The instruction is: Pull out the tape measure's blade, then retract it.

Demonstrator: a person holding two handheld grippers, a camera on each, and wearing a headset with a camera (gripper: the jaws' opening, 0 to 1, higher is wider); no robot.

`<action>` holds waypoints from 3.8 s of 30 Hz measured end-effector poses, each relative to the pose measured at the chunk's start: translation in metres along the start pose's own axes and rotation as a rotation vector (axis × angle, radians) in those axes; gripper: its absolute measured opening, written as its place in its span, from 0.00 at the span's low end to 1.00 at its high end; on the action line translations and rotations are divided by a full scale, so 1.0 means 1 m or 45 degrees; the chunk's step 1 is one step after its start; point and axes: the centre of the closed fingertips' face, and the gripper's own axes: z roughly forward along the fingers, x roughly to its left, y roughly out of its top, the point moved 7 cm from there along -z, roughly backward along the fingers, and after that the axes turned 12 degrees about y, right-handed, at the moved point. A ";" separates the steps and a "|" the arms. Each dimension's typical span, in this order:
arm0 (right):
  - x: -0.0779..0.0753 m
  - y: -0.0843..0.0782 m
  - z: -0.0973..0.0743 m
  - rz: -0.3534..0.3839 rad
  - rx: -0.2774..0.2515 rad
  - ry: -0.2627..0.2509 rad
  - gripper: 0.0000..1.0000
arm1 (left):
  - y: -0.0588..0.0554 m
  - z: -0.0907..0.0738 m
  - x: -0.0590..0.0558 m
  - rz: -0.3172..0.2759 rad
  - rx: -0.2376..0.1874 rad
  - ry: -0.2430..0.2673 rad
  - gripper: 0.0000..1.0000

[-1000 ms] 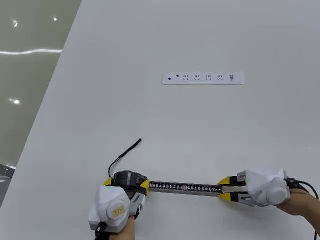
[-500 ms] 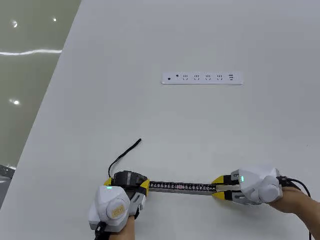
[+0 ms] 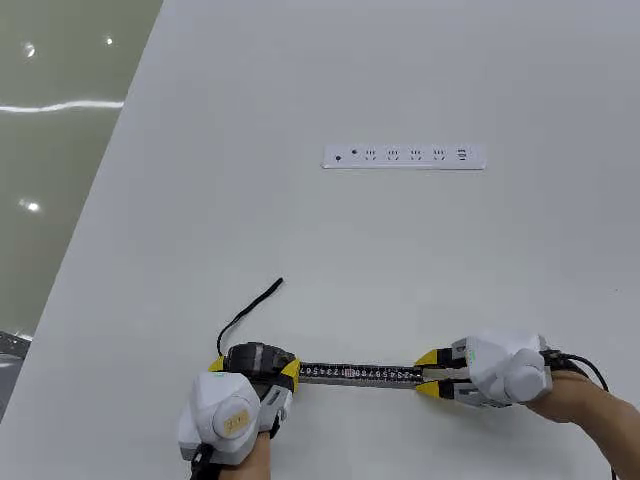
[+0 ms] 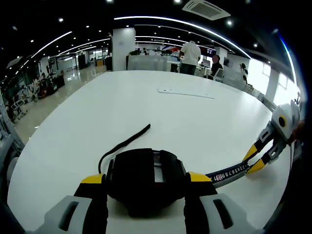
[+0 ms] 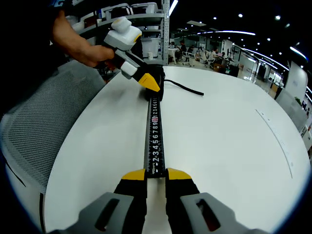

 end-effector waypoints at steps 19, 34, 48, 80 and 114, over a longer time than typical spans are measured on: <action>-0.006 0.018 0.019 -0.015 -0.014 0.000 0.12 | 0.000 0.000 0.000 -0.004 0.013 0.001 0.60; -0.011 0.029 0.035 -0.020 -0.028 0.009 0.12 | 0.001 0.001 0.001 -0.008 0.018 -0.002 0.60; -0.015 0.043 0.050 -0.024 -0.044 0.016 0.12 | 0.000 0.001 0.001 -0.015 0.021 -0.004 0.60; -0.022 0.081 0.093 -0.067 -0.055 0.029 0.12 | 0.000 0.000 0.002 -0.034 0.033 -0.014 0.60; -0.027 0.108 0.122 -0.097 -0.082 0.035 0.13 | 0.000 0.000 0.003 -0.059 0.031 -0.029 0.62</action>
